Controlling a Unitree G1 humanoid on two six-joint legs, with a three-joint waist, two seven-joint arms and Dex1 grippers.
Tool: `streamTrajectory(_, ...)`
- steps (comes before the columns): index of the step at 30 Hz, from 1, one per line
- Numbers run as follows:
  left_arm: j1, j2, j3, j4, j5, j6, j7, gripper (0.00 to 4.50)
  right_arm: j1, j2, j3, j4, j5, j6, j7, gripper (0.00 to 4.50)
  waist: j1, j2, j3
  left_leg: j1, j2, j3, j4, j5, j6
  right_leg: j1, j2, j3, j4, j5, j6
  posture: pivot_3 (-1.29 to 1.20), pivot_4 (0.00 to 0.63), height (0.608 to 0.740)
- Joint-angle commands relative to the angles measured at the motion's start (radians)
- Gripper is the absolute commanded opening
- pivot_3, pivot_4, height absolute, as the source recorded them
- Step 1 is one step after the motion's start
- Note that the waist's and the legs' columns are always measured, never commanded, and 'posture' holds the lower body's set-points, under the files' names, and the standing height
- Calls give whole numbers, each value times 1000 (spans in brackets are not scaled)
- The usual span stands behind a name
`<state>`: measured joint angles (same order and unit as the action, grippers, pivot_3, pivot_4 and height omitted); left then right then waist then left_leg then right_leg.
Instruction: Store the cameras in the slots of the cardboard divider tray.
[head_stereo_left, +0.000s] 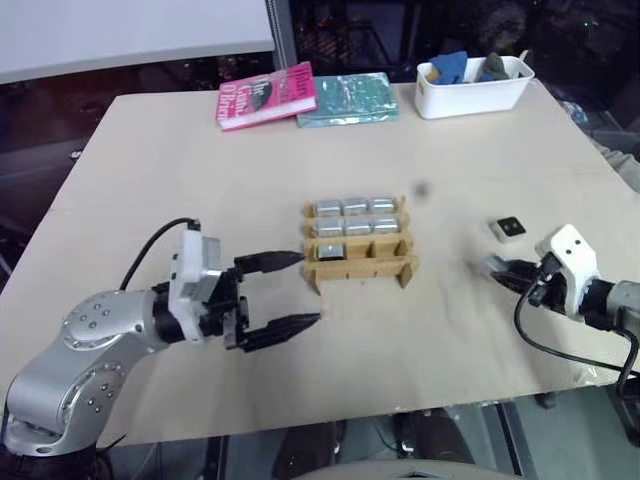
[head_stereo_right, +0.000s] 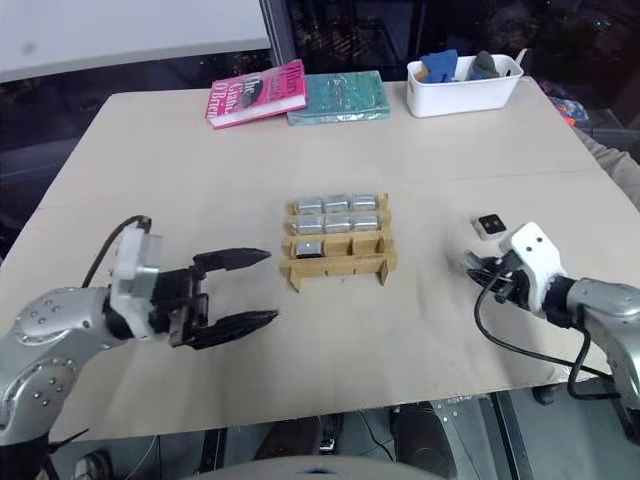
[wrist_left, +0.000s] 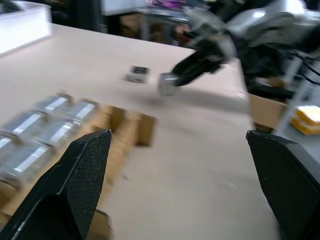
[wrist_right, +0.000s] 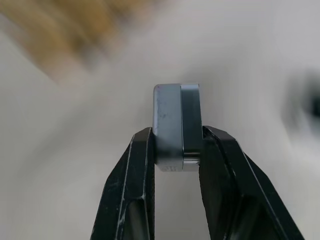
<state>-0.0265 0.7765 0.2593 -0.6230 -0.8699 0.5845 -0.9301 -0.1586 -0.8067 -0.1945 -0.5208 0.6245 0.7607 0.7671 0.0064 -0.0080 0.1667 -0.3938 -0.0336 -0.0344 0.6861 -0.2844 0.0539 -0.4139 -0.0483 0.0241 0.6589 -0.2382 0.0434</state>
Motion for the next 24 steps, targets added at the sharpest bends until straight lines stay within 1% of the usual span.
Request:
streamTrajectory(1,-83,-1,-33,-43,-106,92,92,4500,-136,48,9,-135,188,67,-23,692,1,-1,0,0,0,0,0,0,0,0,0,-1,0,0,0,0,150,740)
streamTrajectory(3,-144,-7,-65,-29,-131,122,113,4500,-209,95,53,-146,235,92,-56,692,6,-2,-1,0,0,-1,0,0,0,0,0,-2,-1,0,0,0,150,740)
streamTrajectory(5,-194,-15,-83,-12,-152,141,127,4500,-247,122,82,-155,271,109,-65,692,10,-2,0,-1,-1,-2,0,0,0,0,-1,-3,-1,0,0,0,150,740)
streamTrajectory(8,-242,-15,-81,13,-184,169,134,4500,-267,128,98,-159,301,120,-70,692,9,-2,0,-3,-2,-3,0,2,-3,0,-2,-4,-2,0,0,0,150,740)
streamTrajectory(12,-280,-4,-88,34,-177,170,98,4500,-272,124,111,-171,328,119,-61,692,6,-2,0,-3,-2,-3,0,2,-3,-1,-1,-3,-3,0,0,0,150,740)
streamTrajectory(15,-279,9,-90,45,-161,167,70,4500,-273,125,128,-166,310,103,-60,692,5,-2,0,-3,-2,-3,0,2,-3,-1,-1,-3,-2,0,0,0,150,740)
streamTrajectory(17,-247,29,-75,47,-144,157,43,4500,-280,125,173,-153,247,81,-63,692,3,-2,0,-3,-2,-2,0,2,-3,-1,-1,-3,-2,0,0,0,150,740)
streamTrajectory(20,-142,59,-17,48,-104,121,7,4500,-317,144,310,-79,61,-16,-69,692,-9,-1,0,-2,-2,-1,-1,2,-3,-1,-1,-2,-2,0,0,0,150,740)
streamTrajectory(21,-77,45,24,46,-72,78,3,4500,-342,166,361,-21,-1,-64,-58,692,-17,-1,0,-2,-2,-1,-1,2,-3,-1,-1,-2,-2,0,0,0,150,740)
streamTrajectory(24,58,-3,112,41,-16,-45,-36,4500,-398,209,445,110,-113,-166,-8,692,-22,-1,0,-1,-2,1,-2,2,-3,-2,0,0,-2,0,0,0,150,740)
